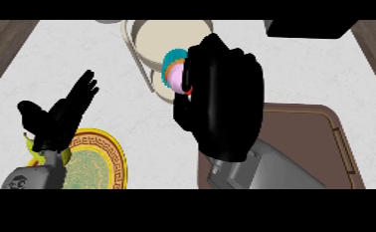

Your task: Pick the cupcake from the tray and place it in the tiered basket

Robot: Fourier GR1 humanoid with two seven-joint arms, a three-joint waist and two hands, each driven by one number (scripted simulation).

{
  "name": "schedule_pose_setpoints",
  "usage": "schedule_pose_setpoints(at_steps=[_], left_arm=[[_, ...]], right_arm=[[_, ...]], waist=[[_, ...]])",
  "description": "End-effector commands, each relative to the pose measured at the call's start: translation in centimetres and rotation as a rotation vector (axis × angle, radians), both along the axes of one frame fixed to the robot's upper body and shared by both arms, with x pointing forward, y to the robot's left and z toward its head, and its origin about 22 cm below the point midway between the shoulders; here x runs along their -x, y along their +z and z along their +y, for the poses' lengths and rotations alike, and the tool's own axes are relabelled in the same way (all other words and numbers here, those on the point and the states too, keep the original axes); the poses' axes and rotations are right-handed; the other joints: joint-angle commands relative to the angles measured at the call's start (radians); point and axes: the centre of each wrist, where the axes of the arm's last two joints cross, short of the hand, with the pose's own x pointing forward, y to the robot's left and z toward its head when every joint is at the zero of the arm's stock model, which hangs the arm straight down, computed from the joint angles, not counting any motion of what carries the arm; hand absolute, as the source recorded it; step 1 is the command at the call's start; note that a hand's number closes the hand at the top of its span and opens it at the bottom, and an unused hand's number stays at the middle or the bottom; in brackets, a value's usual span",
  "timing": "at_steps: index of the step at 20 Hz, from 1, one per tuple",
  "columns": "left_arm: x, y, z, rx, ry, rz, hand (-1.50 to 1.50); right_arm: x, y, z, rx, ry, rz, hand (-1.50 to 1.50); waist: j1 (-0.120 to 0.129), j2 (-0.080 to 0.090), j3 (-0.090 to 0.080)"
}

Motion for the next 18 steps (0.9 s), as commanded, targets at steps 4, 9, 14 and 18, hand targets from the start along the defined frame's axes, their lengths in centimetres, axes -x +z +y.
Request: schedule_pose_setpoints(at_steps=[4, 9, 14, 18], left_arm=[[0.3, 0.6, -0.8, 0.011, -0.015, 0.010, 0.00], [-1.2, 0.9, -0.2, 0.015, 0.000, 0.008, 0.00], [-0.8, 0.1, -1.3, 0.006, -0.017, -0.006, 0.00], [-0.2, 0.4, -0.7, -0.006, -0.014, 0.004, 0.00]], right_arm=[[-5.2, -0.1, 2.5, -0.101, -0.127, 0.129, 1.50], [-7.1, 0.4, 3.2, -0.112, -0.152, 0.171, 1.50], [-8.5, -0.4, 4.8, -0.112, -0.156, 0.198, 1.50], [-10.1, -1.7, 4.9, -0.086, -0.180, 0.173, 1.50]], waist=[[0.008, 0.001, 0.001], [-0.005, 0.003, 0.001], [0.012, 0.003, 0.000], [0.010, 0.001, 0.001]])
